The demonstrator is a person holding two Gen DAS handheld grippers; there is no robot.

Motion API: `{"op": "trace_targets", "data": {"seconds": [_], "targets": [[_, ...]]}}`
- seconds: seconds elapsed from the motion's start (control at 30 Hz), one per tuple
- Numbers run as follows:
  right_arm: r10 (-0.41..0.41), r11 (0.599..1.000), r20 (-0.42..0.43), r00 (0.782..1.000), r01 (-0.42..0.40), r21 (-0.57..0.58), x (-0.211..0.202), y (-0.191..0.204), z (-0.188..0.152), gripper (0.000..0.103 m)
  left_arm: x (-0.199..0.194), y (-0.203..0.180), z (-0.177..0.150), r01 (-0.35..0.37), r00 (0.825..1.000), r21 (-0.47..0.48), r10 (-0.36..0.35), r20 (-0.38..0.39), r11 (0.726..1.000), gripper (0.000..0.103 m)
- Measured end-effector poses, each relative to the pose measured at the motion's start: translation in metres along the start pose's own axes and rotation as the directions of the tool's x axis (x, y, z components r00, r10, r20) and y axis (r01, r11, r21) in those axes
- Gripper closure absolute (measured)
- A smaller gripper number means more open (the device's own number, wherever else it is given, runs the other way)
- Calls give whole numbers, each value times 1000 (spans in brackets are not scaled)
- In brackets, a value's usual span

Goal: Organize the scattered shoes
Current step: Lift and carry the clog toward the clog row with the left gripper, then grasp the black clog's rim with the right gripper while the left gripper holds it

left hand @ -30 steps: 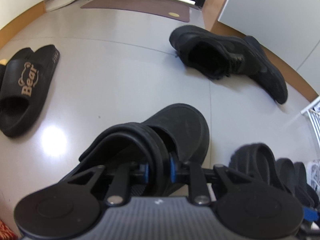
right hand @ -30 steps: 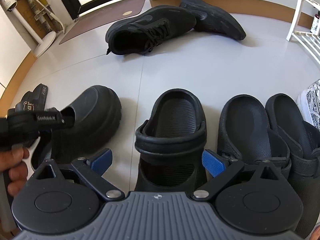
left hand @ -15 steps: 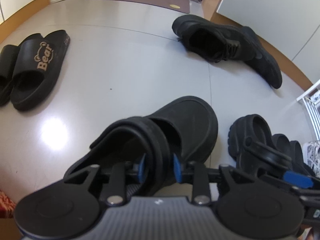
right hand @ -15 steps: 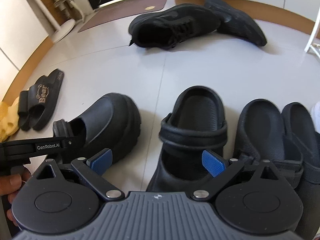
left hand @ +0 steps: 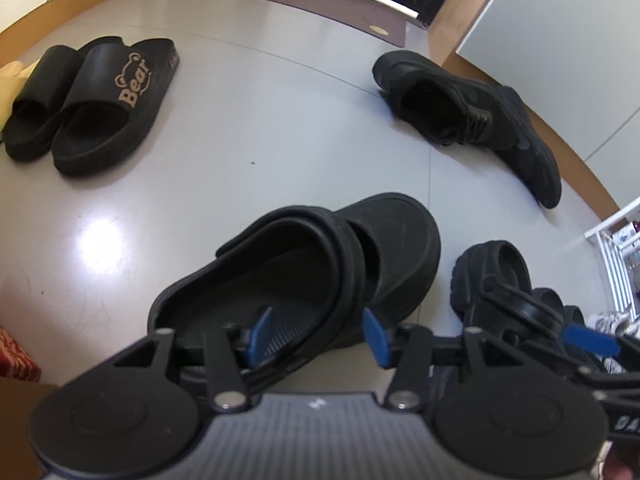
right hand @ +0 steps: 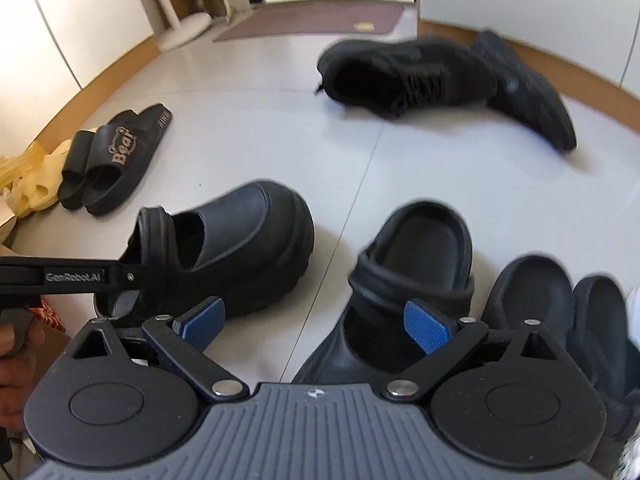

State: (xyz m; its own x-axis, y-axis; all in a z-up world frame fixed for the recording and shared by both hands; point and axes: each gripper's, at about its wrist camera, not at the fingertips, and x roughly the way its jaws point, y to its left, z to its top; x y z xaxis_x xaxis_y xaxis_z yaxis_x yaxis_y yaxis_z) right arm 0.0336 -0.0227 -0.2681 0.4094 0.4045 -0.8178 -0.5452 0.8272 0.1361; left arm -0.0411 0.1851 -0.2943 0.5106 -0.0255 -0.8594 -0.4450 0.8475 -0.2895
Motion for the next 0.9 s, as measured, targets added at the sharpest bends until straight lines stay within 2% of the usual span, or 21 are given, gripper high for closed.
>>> {"op": "trace_targets", "data": {"seconds": [0.13,0.3,0.43,0.57,0.73,0.9], "targets": [[33,994,1,999,-33,-107,0,9,9,4,0,5,-1,13,1000,-21,-12,9,1000,47],[126,949,7,992,-119,-292,7,26,21,6,-3,8,0,15,1000,-26,-14,17,1000,47],[163,875,-30,986,-158,-458,23,45,26,30,-3,12,2,12,1000,-30,-11,24,999,44],[198,821,-70,978,-205,-533,36,53,26,35,-2,13,1,14,1000,-34,-13,24,999,44],[215,755,-98,972,-229,-614,46,64,21,51,-2,14,-1,18,999,-44,-17,27,999,44],[242,698,-112,964,-253,-669,49,82,20,53,-5,15,0,14,999,-53,-12,32,998,44]]}}
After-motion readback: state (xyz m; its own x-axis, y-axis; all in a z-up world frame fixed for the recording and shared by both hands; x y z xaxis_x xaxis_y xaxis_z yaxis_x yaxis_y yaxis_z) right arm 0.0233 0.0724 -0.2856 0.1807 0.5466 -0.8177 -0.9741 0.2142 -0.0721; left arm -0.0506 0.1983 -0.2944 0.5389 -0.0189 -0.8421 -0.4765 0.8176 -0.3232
